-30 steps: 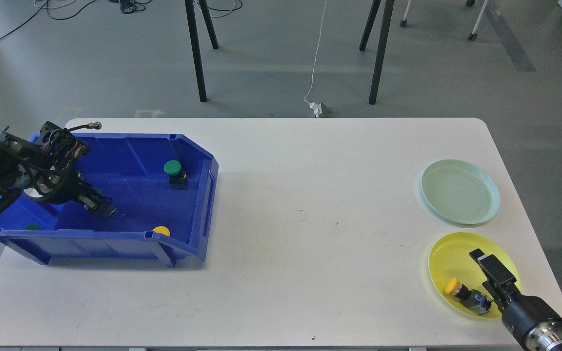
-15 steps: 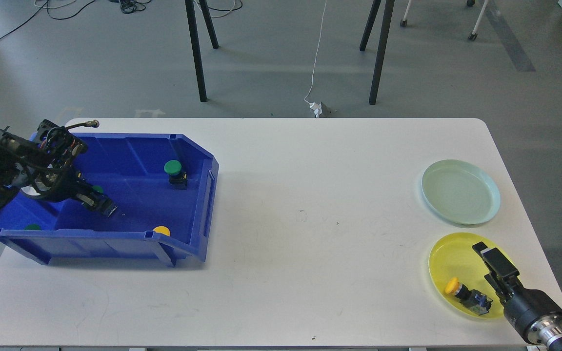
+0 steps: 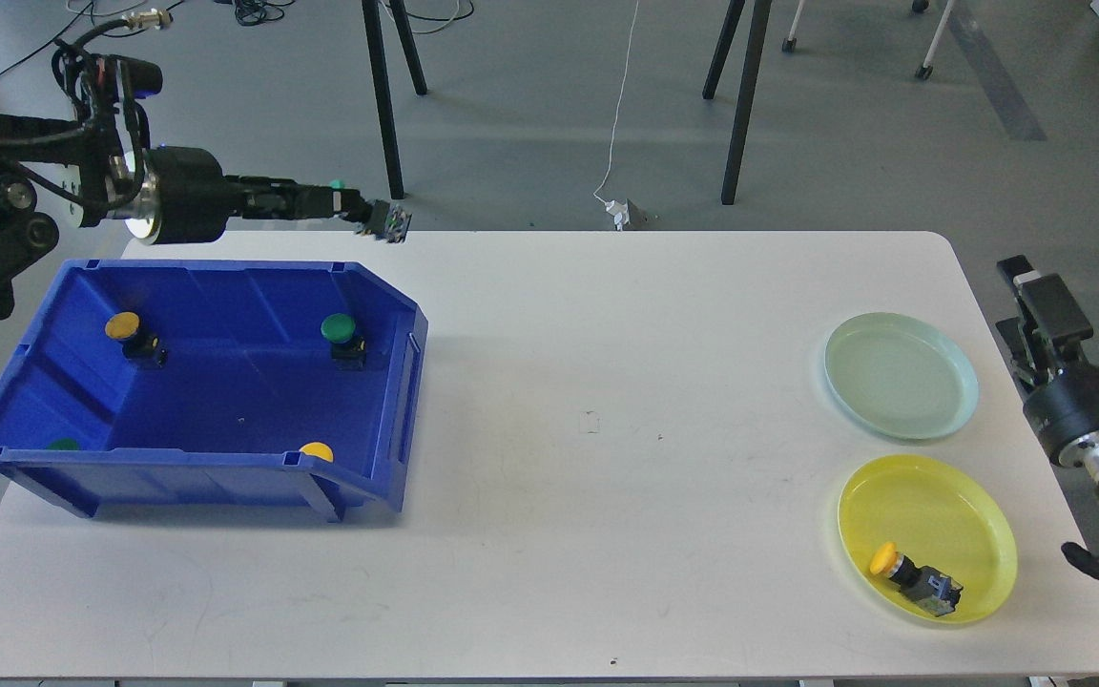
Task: Pass button and place on color plate
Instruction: 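Lift the green button with the left gripper toward the right gripper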
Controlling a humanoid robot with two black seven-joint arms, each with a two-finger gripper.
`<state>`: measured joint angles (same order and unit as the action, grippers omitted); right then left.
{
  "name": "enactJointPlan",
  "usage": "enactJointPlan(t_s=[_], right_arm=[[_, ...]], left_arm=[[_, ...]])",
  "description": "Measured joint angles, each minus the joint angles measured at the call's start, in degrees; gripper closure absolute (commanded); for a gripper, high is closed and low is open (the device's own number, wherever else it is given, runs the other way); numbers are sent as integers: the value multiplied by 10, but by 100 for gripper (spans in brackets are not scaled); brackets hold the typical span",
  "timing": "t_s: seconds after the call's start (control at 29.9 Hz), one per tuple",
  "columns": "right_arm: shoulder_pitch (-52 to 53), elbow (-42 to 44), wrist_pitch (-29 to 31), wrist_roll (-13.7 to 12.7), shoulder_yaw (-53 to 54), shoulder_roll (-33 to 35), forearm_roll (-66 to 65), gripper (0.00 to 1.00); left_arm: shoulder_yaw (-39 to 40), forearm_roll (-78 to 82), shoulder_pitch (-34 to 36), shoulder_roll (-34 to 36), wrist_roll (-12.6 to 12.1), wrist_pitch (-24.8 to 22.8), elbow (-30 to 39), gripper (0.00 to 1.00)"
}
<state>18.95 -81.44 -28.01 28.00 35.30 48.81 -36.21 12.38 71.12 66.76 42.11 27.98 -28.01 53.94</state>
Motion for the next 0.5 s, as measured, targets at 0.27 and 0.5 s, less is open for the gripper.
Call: enactJointPlan(t_s=[0.27,0.5], right_arm=[[196,63,0,0,-67,-142,44,0],[292,203,10,0,-100,-334,57,0]], left_arm=[[40,-330,-64,-79,0,0,-33,88],[41,-354,-78,-97,0,0,-30,88]])
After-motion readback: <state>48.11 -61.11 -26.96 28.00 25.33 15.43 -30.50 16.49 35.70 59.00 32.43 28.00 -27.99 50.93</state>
